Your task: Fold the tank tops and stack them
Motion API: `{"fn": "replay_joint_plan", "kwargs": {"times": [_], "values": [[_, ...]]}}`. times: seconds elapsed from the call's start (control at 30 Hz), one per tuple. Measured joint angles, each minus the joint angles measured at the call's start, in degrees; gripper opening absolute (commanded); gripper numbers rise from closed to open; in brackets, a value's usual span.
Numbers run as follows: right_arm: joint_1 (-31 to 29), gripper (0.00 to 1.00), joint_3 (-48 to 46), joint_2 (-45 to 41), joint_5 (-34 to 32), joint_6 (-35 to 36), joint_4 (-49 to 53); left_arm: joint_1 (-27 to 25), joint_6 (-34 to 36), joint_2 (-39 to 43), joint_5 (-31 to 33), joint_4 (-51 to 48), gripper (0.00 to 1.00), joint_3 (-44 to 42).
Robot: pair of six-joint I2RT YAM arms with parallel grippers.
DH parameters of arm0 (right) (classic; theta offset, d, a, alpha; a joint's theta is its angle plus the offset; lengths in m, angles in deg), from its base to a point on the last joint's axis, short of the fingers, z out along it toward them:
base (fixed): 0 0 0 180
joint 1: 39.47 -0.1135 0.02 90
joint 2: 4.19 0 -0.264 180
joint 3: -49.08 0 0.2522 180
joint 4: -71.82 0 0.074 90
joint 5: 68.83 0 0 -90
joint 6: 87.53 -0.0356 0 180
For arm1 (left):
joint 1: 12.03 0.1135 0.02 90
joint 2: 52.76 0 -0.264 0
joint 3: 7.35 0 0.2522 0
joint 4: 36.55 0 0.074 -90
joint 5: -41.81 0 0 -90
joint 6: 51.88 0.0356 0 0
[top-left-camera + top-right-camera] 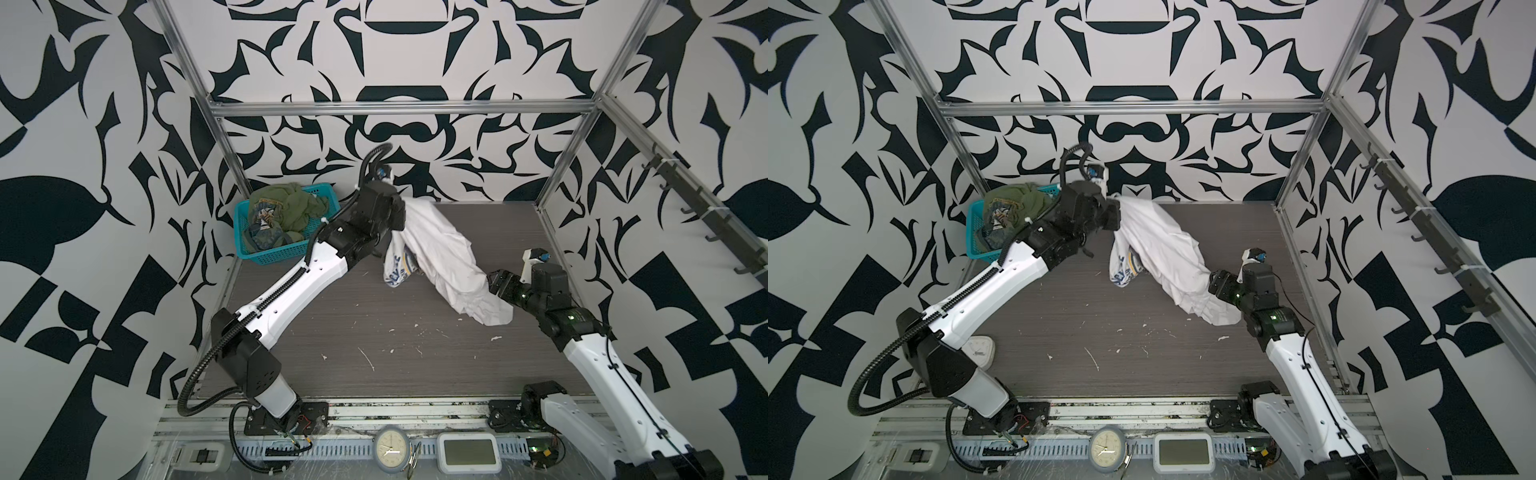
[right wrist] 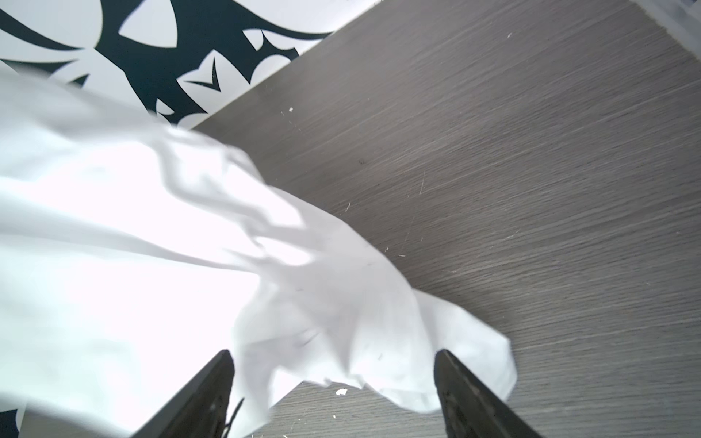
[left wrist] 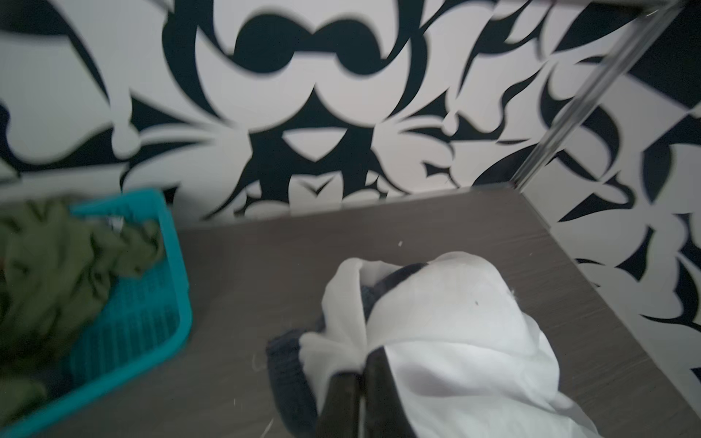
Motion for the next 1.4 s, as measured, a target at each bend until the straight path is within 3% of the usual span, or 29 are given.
{"fn": "replay_joint_plan", "kwargs": {"times": [0.03,0.13,0.23,0.33,0.43,0.6,0.67,1.07,1.23,1.4], "values": [[0.00,0.84,0.00,0.59,0.15,0.07,0.00,1.49,-2.21,0.31,-0.96,0.52,0.07,-4.15],[-0.04,0.84,0.00,2.80,0.94,0.22,0.04,6.64,-8.68,-0.04,-4.90,0.42,0.49,-17.05],[-0.31,0.83,-0.04,4.50,2.01,0.17,0.02,8.94,-12.00,-0.26,-8.24,-2.21,0.70,-24.20],[-1.64,0.81,-0.24,5.99,3.32,-0.44,-0.20,8.66,-13.09,0.28,-10.56,-3.82,0.81,-26.16],[-4.55,0.78,-1.07,7.54,4.15,-1.92,-1.49,9.42,-13.53,2.99,-13.44,-3.98,0.84,-26.88],[-11.43,0.71,-1.46,12.72,4.63,-5.38,-4.92,15.19,-14.40,9.16,-16.52,-1.07,0.84,-28.87],[-13.11,0.68,-1.46,15.02,4.85,-6.95,-6.67,16.70,-14.69,9.68,-16.74,0.17,0.88,-29.62],[-13.73,0.58,-0.42,29.03,2.19,-13.31,-11.30,19.08,-17.62,13.18,-16.61,4.52,0.95,-38.77],[-13.73,0.49,-0.02,32.79,3.87,-14.80,-14.62,19.39,-17.81,14.40,-15.61,6.14,0.96,-40.39],[-13.75,0.32,1.55,35.87,5.49,-15.52,-16.87,19.54,-17.84,14.40,-14.95,6.43,0.96,-40.98]]}}
